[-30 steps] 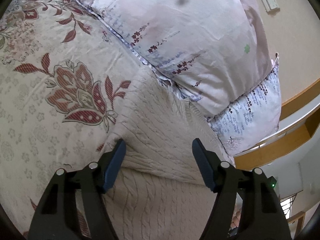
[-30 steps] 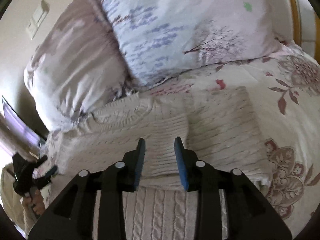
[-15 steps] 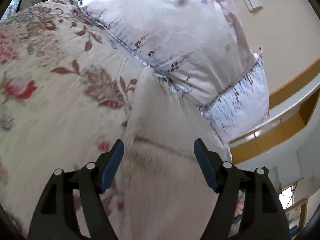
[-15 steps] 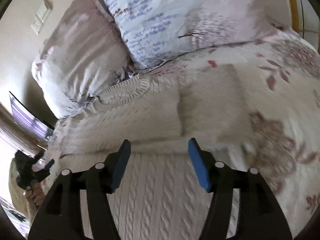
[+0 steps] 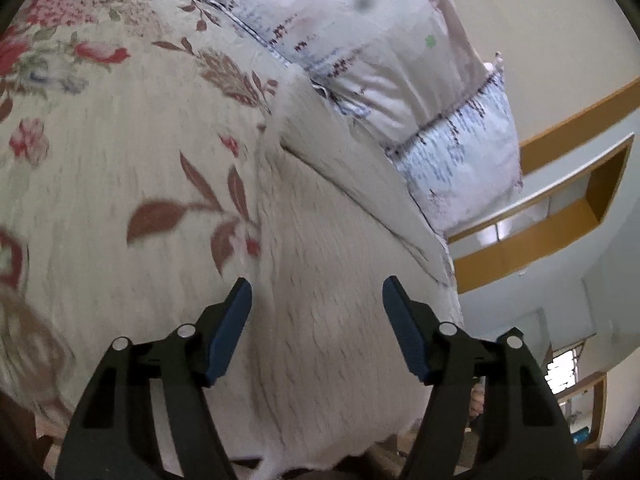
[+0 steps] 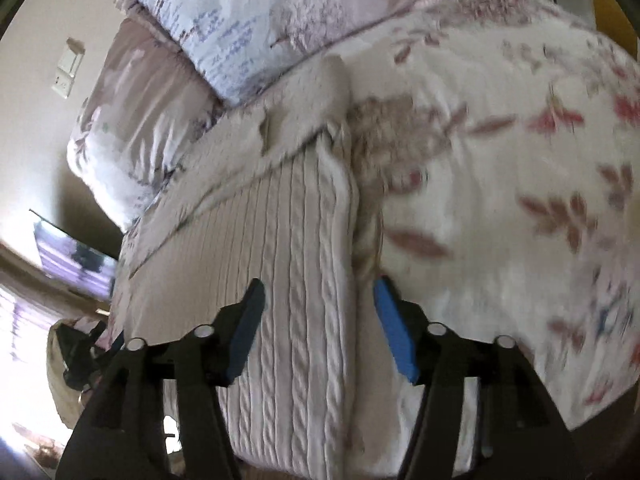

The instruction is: Fold small clothes

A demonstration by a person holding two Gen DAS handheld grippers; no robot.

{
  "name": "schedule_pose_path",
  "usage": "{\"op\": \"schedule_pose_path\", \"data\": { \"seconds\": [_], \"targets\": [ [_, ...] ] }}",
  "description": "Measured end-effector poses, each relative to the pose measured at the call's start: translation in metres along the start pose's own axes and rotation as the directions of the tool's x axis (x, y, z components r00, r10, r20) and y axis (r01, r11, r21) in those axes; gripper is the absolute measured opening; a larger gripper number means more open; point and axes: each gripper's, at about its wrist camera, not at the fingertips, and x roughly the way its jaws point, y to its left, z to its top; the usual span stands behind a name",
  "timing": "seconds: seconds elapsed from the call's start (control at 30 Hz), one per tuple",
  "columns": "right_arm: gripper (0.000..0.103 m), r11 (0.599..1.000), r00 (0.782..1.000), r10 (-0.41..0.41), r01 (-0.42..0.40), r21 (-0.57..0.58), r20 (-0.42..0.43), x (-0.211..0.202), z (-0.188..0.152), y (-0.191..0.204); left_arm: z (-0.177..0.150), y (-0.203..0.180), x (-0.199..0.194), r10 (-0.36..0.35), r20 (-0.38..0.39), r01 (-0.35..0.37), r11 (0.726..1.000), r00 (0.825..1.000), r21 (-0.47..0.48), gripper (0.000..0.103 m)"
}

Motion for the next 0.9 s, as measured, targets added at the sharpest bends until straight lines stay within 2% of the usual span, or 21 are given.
{"op": "schedule_pose_path", "data": {
  "seconds": [0.17,0.23,0.37,0.53,0.67,0.73,0.83,0.9],
  "targets": [
    [0.047,0.996,0.995,0.091,-0.091,0.007,-0.038,-0.008,-0.029,0.003,-0.023,-0.005,-0.004,-0.04,-0.025,0.04,0.999,0.999,0.023,0.056],
    [0.039,0.992,0.99,0.129,-0.128,0.016,-0.054,-0.01,-0.039,0.002,-0.032,-0.005,-0.006,-0.068,-0.038,0.069,0.997,0.997,0.023,0.052],
    [0.036,0.979,0.976,0.202,-0.201,0.026,-0.086,-0.016,-0.062,0.004,-0.05,-0.003,-0.011,-0.132,-0.067,0.133,0.991,0.989,0.016,0.047],
    [0.028,0.969,0.964,0.246,-0.248,-0.005,-0.104,-0.023,-0.08,0.011,-0.071,-0.001,-0.017,-0.189,-0.099,0.193,0.981,0.977,0.031,0.039],
    [0.027,0.963,0.955,0.261,-0.268,-0.032,-0.143,-0.022,-0.091,0.019,-0.083,-0.002,-0.018,-0.205,-0.137,0.214,0.976,0.969,0.05,0.035],
    [0.027,0.965,0.955,0.248,-0.259,-0.047,-0.16,-0.019,-0.095,0.022,-0.088,-0.003,-0.015,-0.179,-0.157,0.191,0.979,0.971,0.067,0.034],
    [0.027,0.968,0.958,0.235,-0.245,-0.047,-0.166,-0.019,-0.096,0.024,-0.088,-0.002,-0.019,-0.127,-0.147,0.14,0.986,0.981,0.085,0.036],
    [0.027,0.971,0.96,0.222,-0.234,-0.049,-0.169,-0.02,-0.097,0.022,-0.087,0.002,-0.026,-0.111,-0.13,0.122,0.989,0.985,0.084,0.052]
  ]
}}
